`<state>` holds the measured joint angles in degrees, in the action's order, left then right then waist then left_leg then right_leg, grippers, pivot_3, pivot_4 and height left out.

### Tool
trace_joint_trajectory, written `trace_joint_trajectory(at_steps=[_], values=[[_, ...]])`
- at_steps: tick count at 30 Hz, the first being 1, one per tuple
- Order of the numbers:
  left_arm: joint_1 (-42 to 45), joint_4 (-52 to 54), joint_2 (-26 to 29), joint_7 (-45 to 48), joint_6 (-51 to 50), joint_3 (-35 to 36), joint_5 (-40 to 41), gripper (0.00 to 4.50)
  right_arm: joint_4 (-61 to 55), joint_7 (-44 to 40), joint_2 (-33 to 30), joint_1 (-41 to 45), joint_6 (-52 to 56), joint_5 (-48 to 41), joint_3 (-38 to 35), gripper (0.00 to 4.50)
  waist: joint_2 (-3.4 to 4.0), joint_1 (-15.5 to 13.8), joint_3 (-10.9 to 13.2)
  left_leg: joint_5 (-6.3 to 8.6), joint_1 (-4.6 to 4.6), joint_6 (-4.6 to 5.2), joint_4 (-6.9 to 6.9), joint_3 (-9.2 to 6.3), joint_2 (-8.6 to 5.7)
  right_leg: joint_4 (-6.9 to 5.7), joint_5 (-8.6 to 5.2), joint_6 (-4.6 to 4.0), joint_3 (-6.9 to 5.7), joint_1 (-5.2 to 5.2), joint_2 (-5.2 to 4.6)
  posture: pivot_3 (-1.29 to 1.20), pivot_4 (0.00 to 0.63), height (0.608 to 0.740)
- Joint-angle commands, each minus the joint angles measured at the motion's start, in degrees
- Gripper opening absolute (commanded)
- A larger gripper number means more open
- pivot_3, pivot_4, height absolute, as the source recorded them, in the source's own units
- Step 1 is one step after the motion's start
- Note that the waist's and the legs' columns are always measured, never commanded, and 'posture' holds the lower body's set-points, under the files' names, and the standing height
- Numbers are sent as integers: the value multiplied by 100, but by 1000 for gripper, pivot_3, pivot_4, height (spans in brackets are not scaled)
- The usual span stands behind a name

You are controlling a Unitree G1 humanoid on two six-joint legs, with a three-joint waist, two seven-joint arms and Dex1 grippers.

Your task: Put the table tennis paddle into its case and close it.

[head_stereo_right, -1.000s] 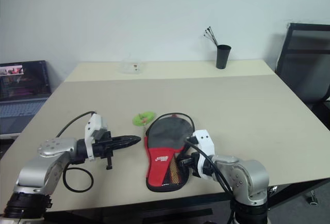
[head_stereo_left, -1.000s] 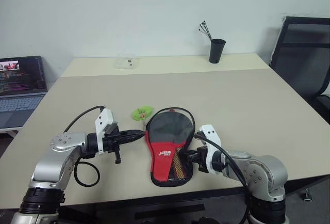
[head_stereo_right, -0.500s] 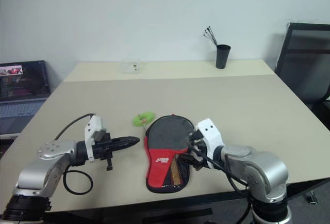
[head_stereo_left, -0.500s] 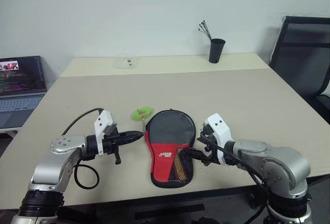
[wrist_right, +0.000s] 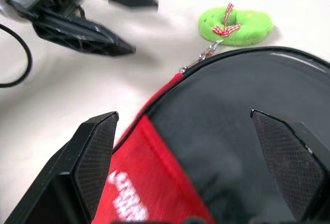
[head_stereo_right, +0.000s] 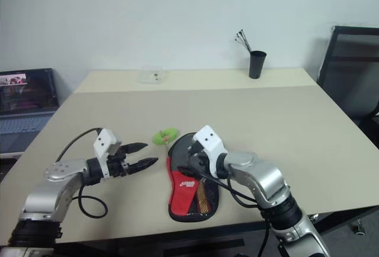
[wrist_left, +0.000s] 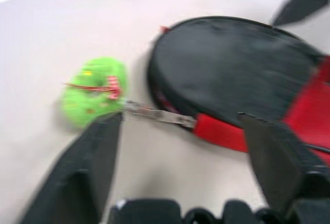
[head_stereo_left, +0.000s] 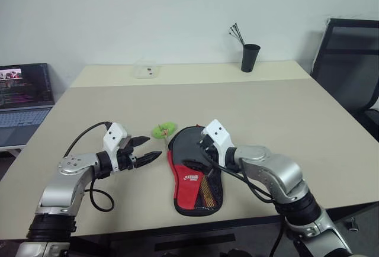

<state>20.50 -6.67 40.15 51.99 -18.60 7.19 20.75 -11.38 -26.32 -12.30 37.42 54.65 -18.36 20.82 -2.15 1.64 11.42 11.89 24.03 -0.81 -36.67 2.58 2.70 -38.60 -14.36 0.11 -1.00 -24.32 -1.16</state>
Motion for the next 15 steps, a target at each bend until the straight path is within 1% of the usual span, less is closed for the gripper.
trace_joint_trajectory(at_steps=[1, 4, 8, 12, 15], values=[[279, -195, -55, -374, 119, 111, -211, 4486, 116, -75, 46, 70, -461, 234, 113, 4500, -3, 2, -1, 0, 0, 0, 0, 1, 1, 0, 0, 0, 1, 0, 0, 0, 150, 740], [645, -637, -202, -728, 108, 59, -388, 4486, 204, -106, 119, 53, -528, 271, 115, 4500, -5, -3, -2, 0, -1, 0, 0, -2, 3, -2, 0, 0, -1, 0, 0, 0, 150, 740], [1462, -1669, -509, -1339, 36, 28, -674, 4486, 288, -141, 176, 31, -601, 354, 119, 4500, -8, -9, -2, 0, -1, 0, -5, -7, 3, -10, 0, 0, -6, 1, 1, 0, 150, 740], [2257, -2774, -791, -1302, -43, -199, -861, 4486, 382, -141, 257, 38, -648, 434, 89, 4500, -10, -3, -3, 0, -1, 0, -9, -5, 0, -13, 0, 1, -7, 1, 7, 0, 150, 740], [2838, -3662, -1016, -1396, 153, -273, -1038, 4486, 414, -107, 314, 35, -662, 468, 77, 4500, -11, -3, -3, 0, 2, 0, -11, -3, -5, -13, 1, 1, -8, 0, 11, 0, 150, 740]])
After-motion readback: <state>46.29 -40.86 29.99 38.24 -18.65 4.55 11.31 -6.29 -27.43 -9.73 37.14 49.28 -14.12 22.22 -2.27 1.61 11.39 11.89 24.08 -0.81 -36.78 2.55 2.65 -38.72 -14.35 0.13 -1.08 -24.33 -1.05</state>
